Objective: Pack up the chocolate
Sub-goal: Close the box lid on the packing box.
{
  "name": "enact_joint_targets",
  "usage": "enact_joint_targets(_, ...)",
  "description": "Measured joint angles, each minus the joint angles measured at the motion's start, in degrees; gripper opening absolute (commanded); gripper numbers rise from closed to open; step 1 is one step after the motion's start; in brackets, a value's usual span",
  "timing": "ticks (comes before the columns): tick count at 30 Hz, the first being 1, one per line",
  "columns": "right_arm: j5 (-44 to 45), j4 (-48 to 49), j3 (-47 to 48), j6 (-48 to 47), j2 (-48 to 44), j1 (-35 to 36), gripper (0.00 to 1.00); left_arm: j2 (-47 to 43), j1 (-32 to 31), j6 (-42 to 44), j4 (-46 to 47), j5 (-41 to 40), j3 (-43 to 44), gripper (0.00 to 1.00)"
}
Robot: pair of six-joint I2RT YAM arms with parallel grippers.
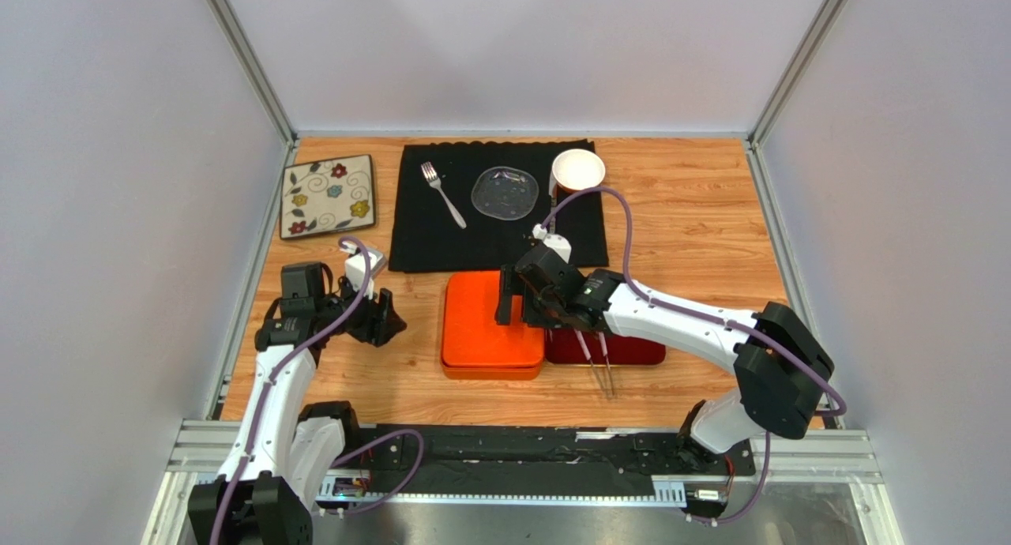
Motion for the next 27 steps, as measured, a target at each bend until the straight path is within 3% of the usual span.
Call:
enact_joint_targets(10, 4.0, -15.3, 11.1, -5.7, 4.3, 2.8, 1.00, 0.0, 0.0, 0.7, -0.1, -0.3, 0.0, 0.64)
enact_joint_targets(16, 5.9, -19.7, 10.9, -6.8, 2.2, 2.8, 1.00, -0.3, 0.0, 0.9, 0.0, -0.7, 0.0, 0.63)
enact_joint_targets(22, 7.1, -20.0, 6.6, -7.9, -1.9, -2.1, 0.99, -0.1, 0.0, 0.9, 0.3, -1.1, -0.1, 0.64)
enact_joint_targets(25, 9.5, -20.4, 6.3, -9.2, -2.0, -4.1, 0.83, -0.1, 0.0, 0.9, 0.4, -1.3, -0.3, 0.63)
enact_joint_targets(26, 10.1, -20.4, 6.3, -9.6, -2.0, -4.3, 0.70, -0.1, 0.0, 0.9, 0.4, -1.4, -0.3, 0.64)
enact_joint_targets(27, 10.7, -20.4, 6.3, -10.0, -2.0, -4.7, 0.65, -0.2, 0.0, 0.9, 0.4, -1.4, -0.3, 0.64)
